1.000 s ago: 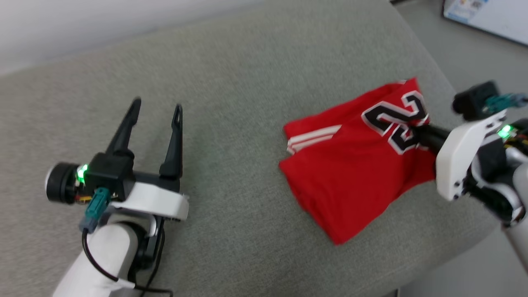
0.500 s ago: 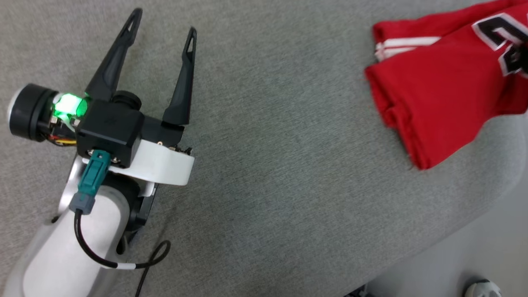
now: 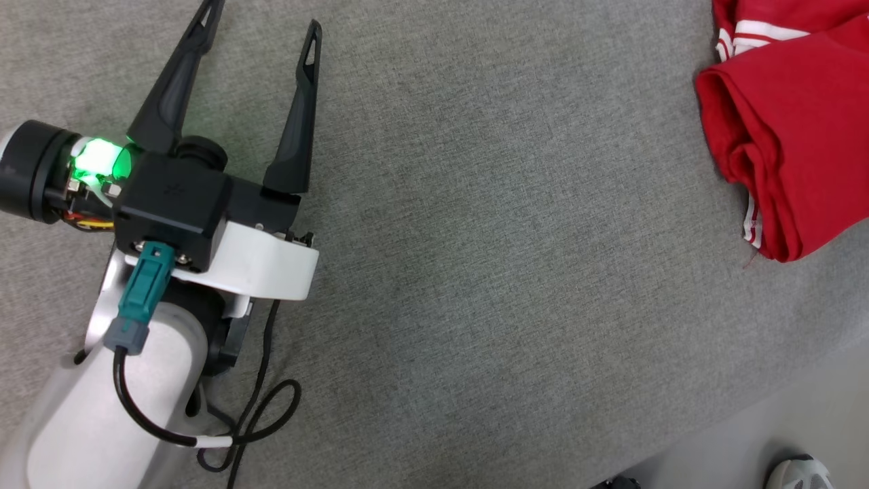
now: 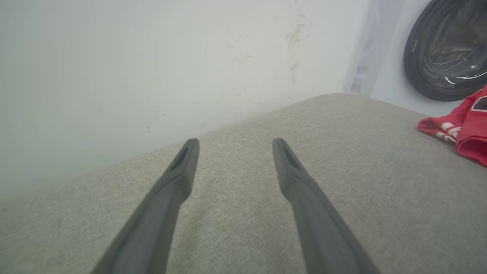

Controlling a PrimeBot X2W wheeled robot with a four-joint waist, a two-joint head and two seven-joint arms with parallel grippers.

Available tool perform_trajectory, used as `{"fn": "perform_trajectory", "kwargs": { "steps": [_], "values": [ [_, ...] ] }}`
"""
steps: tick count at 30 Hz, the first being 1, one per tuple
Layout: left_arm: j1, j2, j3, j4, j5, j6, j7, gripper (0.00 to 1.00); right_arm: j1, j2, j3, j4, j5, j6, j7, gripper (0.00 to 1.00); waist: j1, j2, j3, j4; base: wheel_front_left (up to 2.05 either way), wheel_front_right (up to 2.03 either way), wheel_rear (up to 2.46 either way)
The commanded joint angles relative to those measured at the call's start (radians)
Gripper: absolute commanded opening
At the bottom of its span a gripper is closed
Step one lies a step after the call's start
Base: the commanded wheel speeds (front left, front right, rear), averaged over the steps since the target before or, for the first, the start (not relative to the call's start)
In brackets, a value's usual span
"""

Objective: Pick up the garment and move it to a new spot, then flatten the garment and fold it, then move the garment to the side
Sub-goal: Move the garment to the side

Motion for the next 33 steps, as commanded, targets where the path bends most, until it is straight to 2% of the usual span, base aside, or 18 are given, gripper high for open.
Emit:
{"fn": "perform_trajectory", "kwargs": {
  "steps": [1, 7, 13, 18, 23, 29, 33],
  "values": [
    [0.013, -0.003, -0.001, 0.001, -0.003, 0.004, -0.009, 1.0, -0.021, 0.004, -0.011, 0.022, -0.005, -0.001, -0.023, 1.0, -0.0002, 0.0, -0.009, 0.006, 0.0, 0.0, 0.0],
    [0.043, -0.023, -0.007, 0.039, -0.025, 0.015, -0.043, 1.0, -0.049, -0.018, -0.071, 0.154, -0.09, -0.001, -0.179, 1.0, -0.0002, 0.0, -0.08, 0.036, 0.0, 0.0, 0.0],
    [0.116, -0.066, -0.006, 0.12, -0.079, 0.033, -0.113, 1.0, -0.007, -0.022, -0.152, 0.181, -0.202, -0.001, -0.232, 1.0, -0.0002, 0.0, -0.211, 0.083, 0.0, 0.0, 0.0],
    [0.2, -0.099, 0.003, 0.189, -0.131, 0.051, -0.176, 1.0, 0.119, 0.043, -0.264, 0.027, -0.292, -0.001, -0.233, 1.0, -0.0002, 0.0, -0.318, 0.13, 0.0, 0.0, 0.0],
    [0.281, -0.127, 0.017, 0.261, -0.182, 0.063, -0.227, 1.0, 0.287, 0.151, -0.35, -0.129, -0.371, -0.001, -0.233, 1.0, -0.0002, 0.0, -0.401, 0.179, 0.0, 0.0, 0.0],
    [0.341, -0.15, 0.032, 0.315, -0.226, 0.069, -0.266, 1.0, 0.45, 0.293, -0.359, -0.298, -0.425, -0.001, -0.211, 1.0, -0.0002, 0.0, -0.472, 0.227, 0.0, 0.0, 0.0],
    [0.375, -0.16, 0.041, 0.346, -0.246, 0.07, -0.283, 1.0, 0.541, 0.361, -0.335, -0.412, -0.437, -0.001, -0.178, 1.0, -0.0002, 0.0, -0.511, 0.257, 0.0, 0.0, 0.0]
  ]
}}
